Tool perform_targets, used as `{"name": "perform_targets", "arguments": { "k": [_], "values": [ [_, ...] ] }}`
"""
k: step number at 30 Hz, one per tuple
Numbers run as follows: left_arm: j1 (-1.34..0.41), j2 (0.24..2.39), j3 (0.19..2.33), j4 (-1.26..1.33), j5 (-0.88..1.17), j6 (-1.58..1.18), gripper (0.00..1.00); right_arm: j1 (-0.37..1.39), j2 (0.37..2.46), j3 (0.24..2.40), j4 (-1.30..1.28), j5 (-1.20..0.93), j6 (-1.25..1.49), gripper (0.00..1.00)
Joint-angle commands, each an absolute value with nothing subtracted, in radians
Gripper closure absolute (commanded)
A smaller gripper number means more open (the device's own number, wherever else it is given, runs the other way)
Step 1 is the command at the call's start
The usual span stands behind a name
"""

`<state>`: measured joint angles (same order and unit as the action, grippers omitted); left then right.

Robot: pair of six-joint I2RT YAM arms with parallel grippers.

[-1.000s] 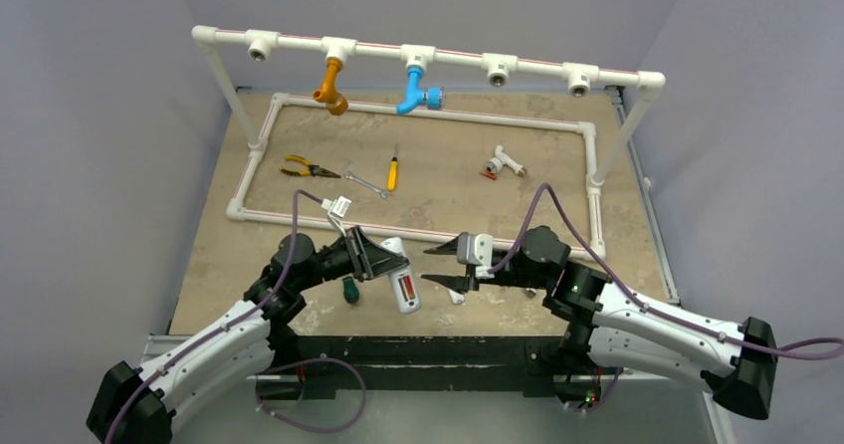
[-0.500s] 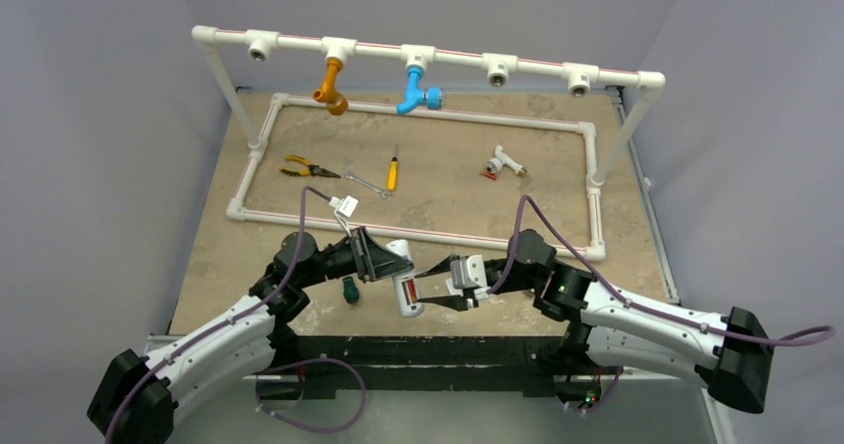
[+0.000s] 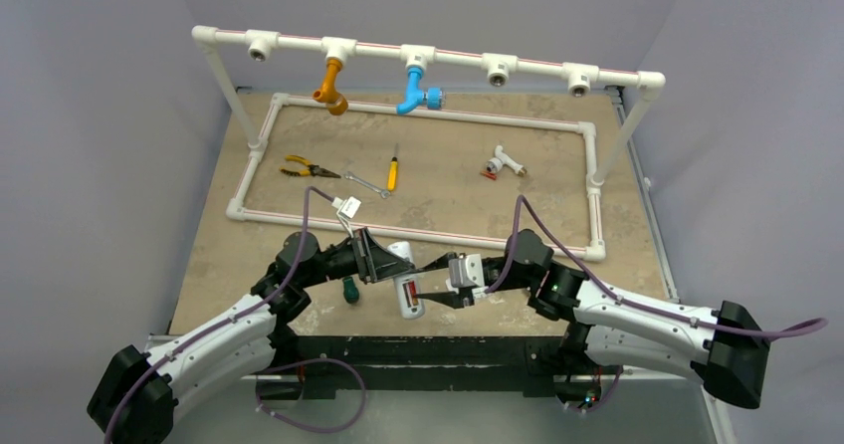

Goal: Load the batteries into the remote control
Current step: Load the battery into the remote control.

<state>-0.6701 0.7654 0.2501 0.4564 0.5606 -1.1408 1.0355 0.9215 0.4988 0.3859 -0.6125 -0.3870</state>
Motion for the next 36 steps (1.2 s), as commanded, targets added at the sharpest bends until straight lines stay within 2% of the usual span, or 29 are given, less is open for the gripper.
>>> {"name": "perform_targets", "arguments": {
  "k": [1, 17, 32, 36],
  "values": [
    [-0.676, 0.768, 0.274, 0.536, 0.573, -1.134, 1.00, 1.033, 0.939, 0.492, 0.440, -0.604, -0.395, 0.59],
    [-0.683, 0.767, 0.277, 0.543, 0.568, -1.138, 1.00, 1.033, 0.962, 0.476, 0.441, -0.597, -0.396, 0.64],
    [-0.686, 0.761, 0.277, 0.540, 0.565, -1.138, 1.00, 1.033, 0.976, 0.467, 0.440, -0.597, -0.402, 0.73],
    [-0.686, 0.761, 0.277, 0.539, 0.563, -1.138, 1.00, 1.033, 0.978, 0.469, 0.421, -0.599, -0.411, 0.78]
  ]
}}
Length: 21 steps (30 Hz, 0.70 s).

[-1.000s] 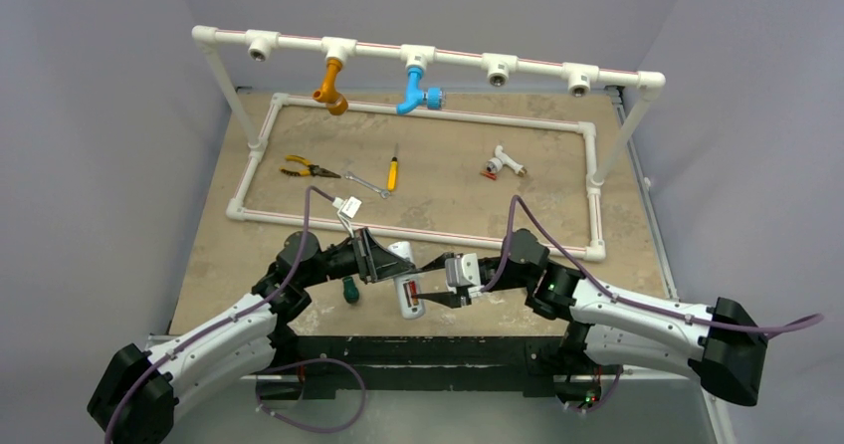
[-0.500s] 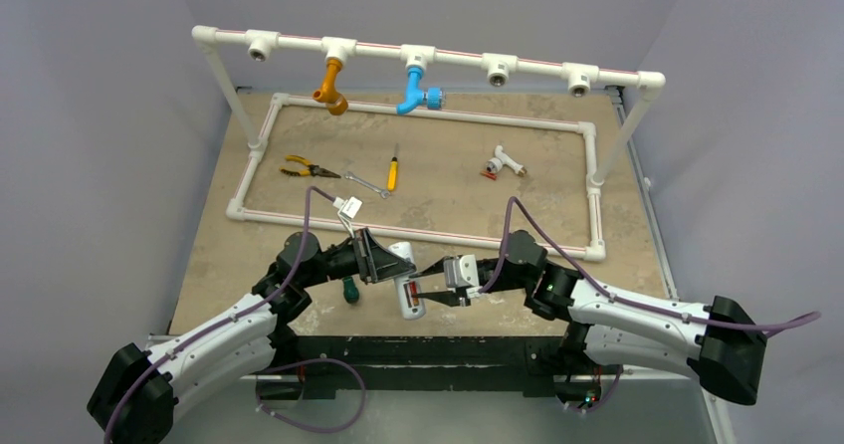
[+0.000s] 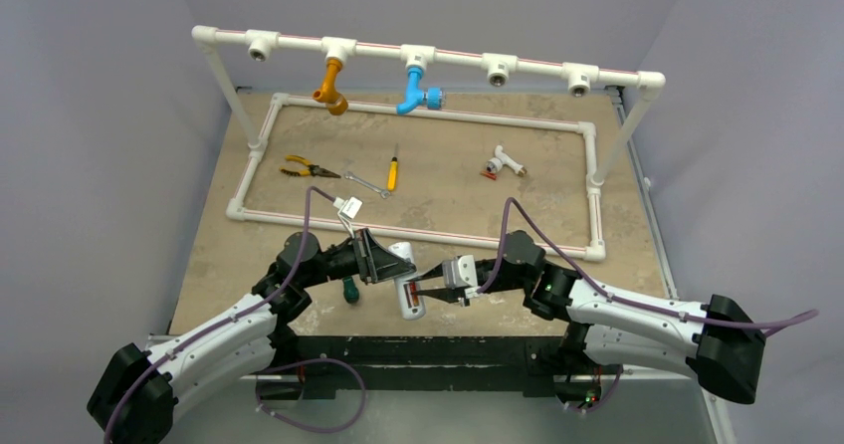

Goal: Load the batteries into the remote control
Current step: Load the battery into the remote control.

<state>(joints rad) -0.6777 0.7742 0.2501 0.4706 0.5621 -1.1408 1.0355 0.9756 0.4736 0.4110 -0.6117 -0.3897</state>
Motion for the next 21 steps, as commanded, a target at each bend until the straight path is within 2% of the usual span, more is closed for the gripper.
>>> {"name": "perform_targets", "arguments": {
  "k": [1, 9, 21],
  "values": [
    [-0.686, 0.761, 0.277, 0.539, 0.563, -1.138, 1.00, 1.032, 0.979, 0.470, 0.417, -0.602, -0.413, 0.79],
    [-0.686, 0.765, 0.272, 0.553, 0.556, -1.151, 1.00, 1.033, 0.979, 0.468, 0.379, -0.611, -0.430, 0.88],
    [-0.687, 0.764, 0.269, 0.575, 0.558, -1.173, 1.00, 1.033, 0.978, 0.476, 0.281, -0.621, -0.465, 0.92]
  ]
}}
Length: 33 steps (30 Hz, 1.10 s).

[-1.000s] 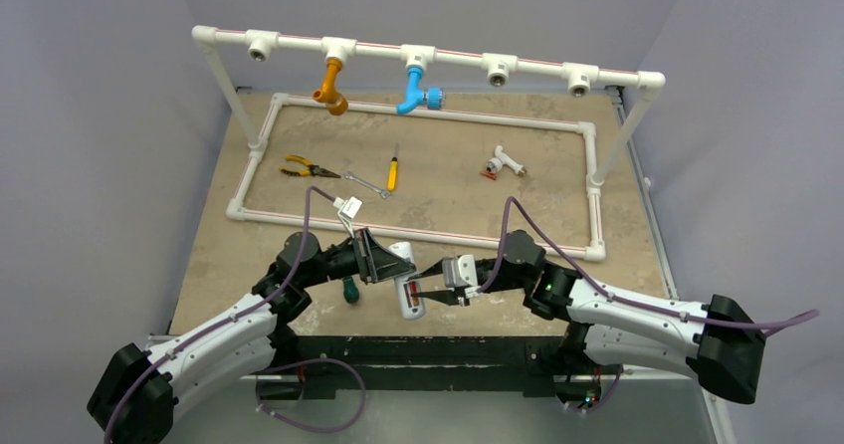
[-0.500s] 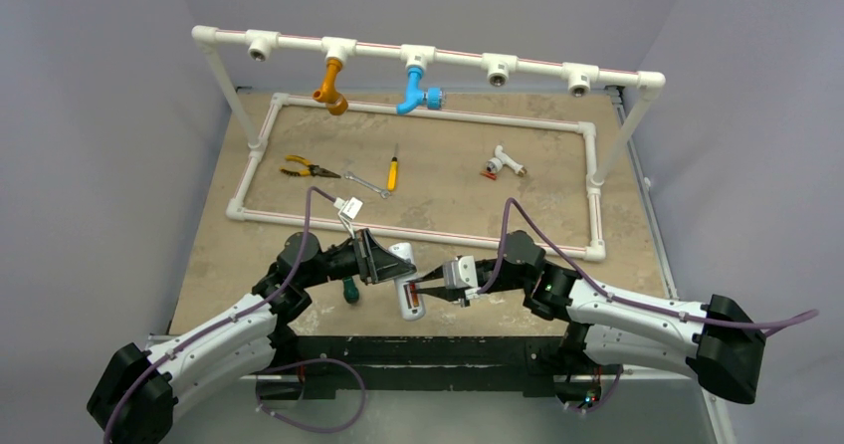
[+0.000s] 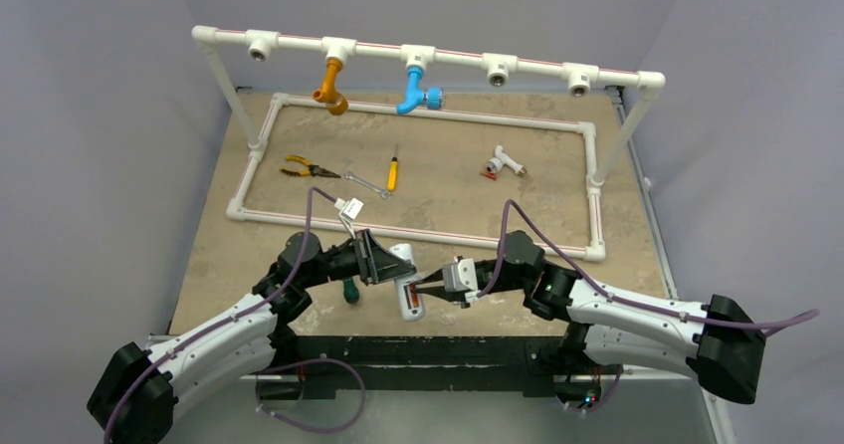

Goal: Load the batteries into the remote control
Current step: Load the battery into the remote control.

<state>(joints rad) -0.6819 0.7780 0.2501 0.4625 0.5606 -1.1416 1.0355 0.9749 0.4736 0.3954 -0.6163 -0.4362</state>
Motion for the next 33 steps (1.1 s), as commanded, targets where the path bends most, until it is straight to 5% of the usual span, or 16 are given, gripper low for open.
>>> {"name": "perform_targets", "arguments": {
  "k": [1, 33],
  "values": [
    [-0.686, 0.765, 0.270, 0.575, 0.558, -1.175, 1.00, 1.034, 0.977, 0.478, 0.272, -0.622, -0.470, 0.92],
    [-0.686, 0.789, 0.287, 0.564, 0.548, -1.183, 1.00, 1.039, 0.911, 0.425, 0.165, -0.531, -0.503, 0.97]
  ]
}}
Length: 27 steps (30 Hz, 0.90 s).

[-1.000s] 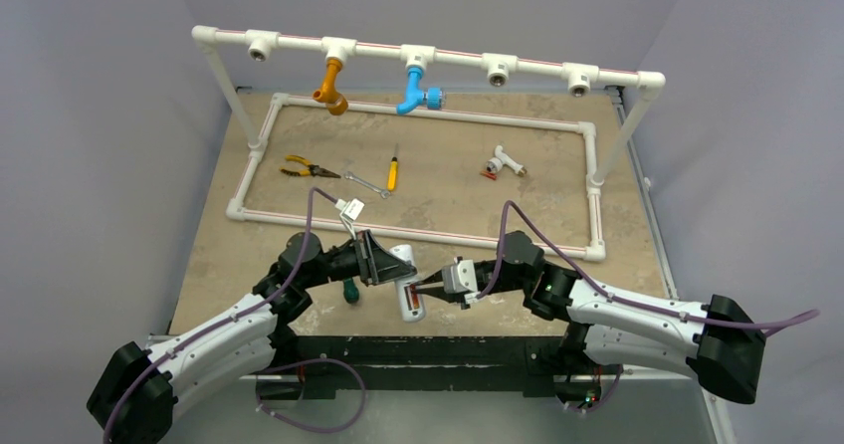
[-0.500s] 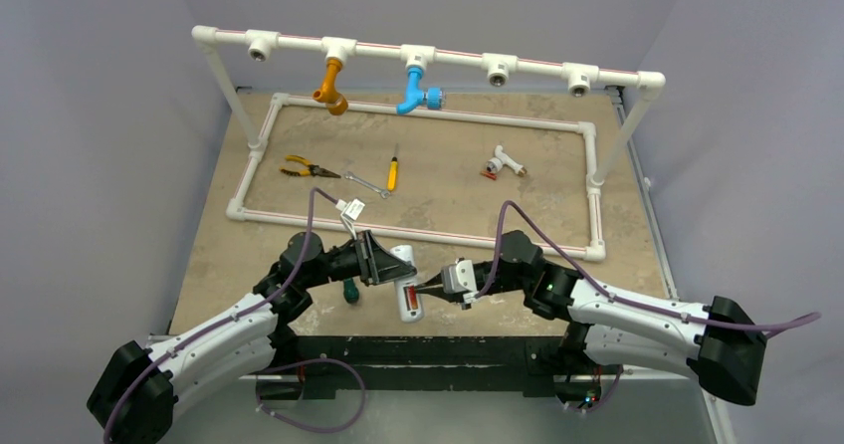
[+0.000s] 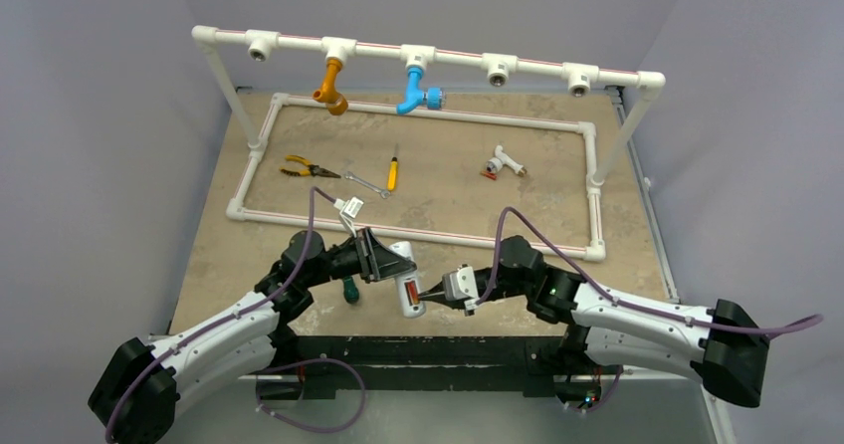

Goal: Load the batteries into the remote control
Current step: Load the battery into the remote control.

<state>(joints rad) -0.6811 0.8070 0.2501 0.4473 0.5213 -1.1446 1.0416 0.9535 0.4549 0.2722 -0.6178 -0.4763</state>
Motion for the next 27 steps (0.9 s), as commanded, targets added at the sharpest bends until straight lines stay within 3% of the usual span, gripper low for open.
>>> {"name": "perform_targets", "arguments": {
  "k": [1, 7, 11, 14, 17, 18, 27],
  "values": [
    [-0.686, 0.788, 0.288, 0.565, 0.548, -1.181, 1.00, 1.039, 0.894, 0.426, 0.149, -0.521, -0.511, 0.96],
    [-0.686, 0.794, 0.288, 0.567, 0.547, -1.181, 1.00, 1.039, 0.800, 0.443, 0.090, -0.485, -0.534, 0.95],
    [-0.686, 0.801, 0.289, 0.569, 0.550, -1.179, 1.00, 1.039, 0.773, 0.462, 0.101, -0.474, -0.531, 0.88],
    [-0.686, 0.799, 0.286, 0.570, 0.553, -1.178, 1.00, 1.039, 0.772, 0.480, 0.142, -0.489, -0.507, 0.79],
    [-0.686, 0.796, 0.284, 0.566, 0.550, -1.178, 1.00, 1.040, 0.785, 0.499, 0.195, -0.508, -0.484, 0.59],
    [-0.686, 0.794, 0.282, 0.567, 0.549, -1.177, 1.00, 1.039, 0.793, 0.508, 0.206, -0.516, -0.481, 0.57],
    [-0.687, 0.795, 0.284, 0.565, 0.547, -1.176, 1.00, 1.043, 0.873, 0.553, 0.342, -0.561, -0.417, 0.56]
  ]
}}
